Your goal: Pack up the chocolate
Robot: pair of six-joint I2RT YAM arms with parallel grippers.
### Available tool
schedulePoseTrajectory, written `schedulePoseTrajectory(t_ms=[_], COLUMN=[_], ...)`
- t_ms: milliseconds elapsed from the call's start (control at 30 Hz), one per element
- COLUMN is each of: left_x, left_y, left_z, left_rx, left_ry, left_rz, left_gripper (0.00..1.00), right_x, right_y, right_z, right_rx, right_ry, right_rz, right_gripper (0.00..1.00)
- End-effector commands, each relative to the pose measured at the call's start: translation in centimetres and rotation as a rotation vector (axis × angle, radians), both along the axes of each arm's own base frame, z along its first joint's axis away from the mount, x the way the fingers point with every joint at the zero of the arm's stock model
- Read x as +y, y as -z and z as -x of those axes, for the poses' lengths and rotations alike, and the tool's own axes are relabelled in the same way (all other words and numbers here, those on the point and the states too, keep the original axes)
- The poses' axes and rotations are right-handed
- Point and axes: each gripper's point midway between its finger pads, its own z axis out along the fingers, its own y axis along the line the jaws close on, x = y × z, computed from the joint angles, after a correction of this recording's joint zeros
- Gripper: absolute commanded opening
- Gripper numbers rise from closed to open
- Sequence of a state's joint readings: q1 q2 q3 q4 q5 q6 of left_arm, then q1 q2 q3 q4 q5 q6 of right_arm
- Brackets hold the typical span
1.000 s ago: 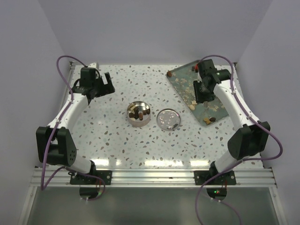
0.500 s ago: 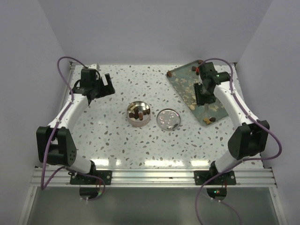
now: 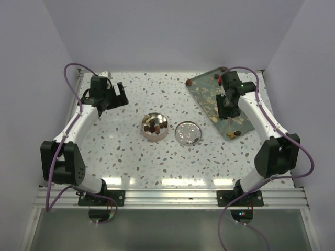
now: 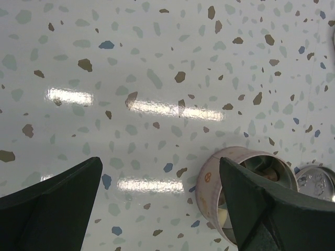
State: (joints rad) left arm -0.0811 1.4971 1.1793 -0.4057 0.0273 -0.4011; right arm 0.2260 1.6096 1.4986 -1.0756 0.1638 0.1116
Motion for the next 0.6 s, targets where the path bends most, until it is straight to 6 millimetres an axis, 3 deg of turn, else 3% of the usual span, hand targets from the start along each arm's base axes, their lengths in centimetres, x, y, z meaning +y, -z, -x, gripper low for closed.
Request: schedulePoseTrajectory(t_ms=[0, 300, 567], left_x=[-0.2, -0.2, -0.3], left_y=[-0.6, -0.5, -0.5], left_z=[-0.2, -0.3, -0.4], left_rx=[-0.032, -0.031, -0.033], left_ry=[0.009, 0.010, 0.015], left_rz=[0.002, 0.005, 0.009], left_gripper=[1.00, 1.00, 1.00], right_x=[0.2, 1.0, 0.4], right_y=[-1.2, -2.2, -1.4], right_z=[-0.7, -0.5, -0.1], right_rx=[-0.051, -0.068, -0.042], right_ry=[-0.001, 0.007, 0.011], right_rz=[-0.020, -0.074, -0.036], right_gripper=[0.44, 0.44, 0.44])
